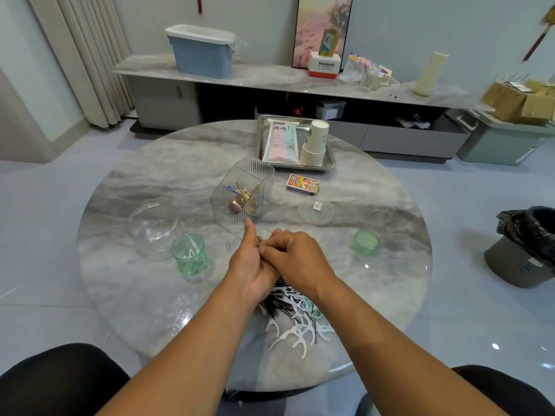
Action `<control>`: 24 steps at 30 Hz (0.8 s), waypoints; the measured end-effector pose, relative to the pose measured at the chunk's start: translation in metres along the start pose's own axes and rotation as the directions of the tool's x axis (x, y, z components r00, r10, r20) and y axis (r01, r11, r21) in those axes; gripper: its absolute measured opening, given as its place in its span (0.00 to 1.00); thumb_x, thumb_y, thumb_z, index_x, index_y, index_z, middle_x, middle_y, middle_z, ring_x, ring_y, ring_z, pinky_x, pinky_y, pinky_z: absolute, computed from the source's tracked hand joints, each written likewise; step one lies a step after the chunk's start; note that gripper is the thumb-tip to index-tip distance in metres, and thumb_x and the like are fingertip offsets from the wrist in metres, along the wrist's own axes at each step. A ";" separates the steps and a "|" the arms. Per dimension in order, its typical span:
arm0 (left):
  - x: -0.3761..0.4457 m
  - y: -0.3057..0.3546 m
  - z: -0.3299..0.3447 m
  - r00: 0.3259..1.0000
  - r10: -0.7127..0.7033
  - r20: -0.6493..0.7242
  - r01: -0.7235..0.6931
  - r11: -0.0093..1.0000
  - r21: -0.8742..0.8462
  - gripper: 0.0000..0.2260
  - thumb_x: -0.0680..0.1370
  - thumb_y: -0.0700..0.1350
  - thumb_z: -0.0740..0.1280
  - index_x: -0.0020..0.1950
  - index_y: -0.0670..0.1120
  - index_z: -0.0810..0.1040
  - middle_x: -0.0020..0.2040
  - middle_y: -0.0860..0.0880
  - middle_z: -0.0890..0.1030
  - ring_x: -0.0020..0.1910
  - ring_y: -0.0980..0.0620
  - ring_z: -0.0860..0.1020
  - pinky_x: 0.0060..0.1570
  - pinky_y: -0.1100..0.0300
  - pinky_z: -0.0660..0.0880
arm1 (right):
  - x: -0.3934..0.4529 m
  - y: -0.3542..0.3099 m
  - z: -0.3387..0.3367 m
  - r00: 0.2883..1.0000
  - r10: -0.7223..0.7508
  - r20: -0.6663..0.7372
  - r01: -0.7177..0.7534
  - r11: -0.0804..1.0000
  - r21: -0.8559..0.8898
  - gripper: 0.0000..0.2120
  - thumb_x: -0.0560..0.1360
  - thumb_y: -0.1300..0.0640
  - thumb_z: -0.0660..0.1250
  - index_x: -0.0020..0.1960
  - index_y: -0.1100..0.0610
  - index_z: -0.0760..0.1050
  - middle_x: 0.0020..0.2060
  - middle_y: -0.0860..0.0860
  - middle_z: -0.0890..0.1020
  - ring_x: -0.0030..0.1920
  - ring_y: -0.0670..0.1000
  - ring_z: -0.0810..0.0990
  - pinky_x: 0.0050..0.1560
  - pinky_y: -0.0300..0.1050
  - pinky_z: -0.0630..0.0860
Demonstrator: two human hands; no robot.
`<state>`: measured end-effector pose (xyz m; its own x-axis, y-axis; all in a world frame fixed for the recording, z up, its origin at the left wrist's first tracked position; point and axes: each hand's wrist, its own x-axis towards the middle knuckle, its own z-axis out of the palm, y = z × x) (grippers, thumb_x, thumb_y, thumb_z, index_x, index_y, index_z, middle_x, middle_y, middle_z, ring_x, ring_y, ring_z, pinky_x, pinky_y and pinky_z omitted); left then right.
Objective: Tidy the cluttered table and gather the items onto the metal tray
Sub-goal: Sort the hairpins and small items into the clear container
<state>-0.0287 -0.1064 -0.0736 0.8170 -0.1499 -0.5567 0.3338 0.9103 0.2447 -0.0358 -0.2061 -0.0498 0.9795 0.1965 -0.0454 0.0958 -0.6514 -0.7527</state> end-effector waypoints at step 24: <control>-0.001 -0.013 0.000 0.952 0.305 0.034 -0.276 0.801 0.531 0.24 0.80 0.66 0.61 0.52 0.46 0.84 0.48 0.46 0.87 0.49 0.50 0.86 0.50 0.53 0.80 | 0.009 -0.005 0.033 0.930 0.366 -0.033 -0.269 0.741 0.615 0.18 0.83 0.45 0.61 0.48 0.56 0.82 0.44 0.52 0.87 0.48 0.52 0.86 0.57 0.56 0.81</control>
<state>-0.0336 -0.1186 -0.0764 0.8956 0.1220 -0.4278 0.2912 0.5661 0.7712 -0.0334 -0.1769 -0.0677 0.9520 -0.0799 -0.2955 -0.3018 -0.0847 -0.9496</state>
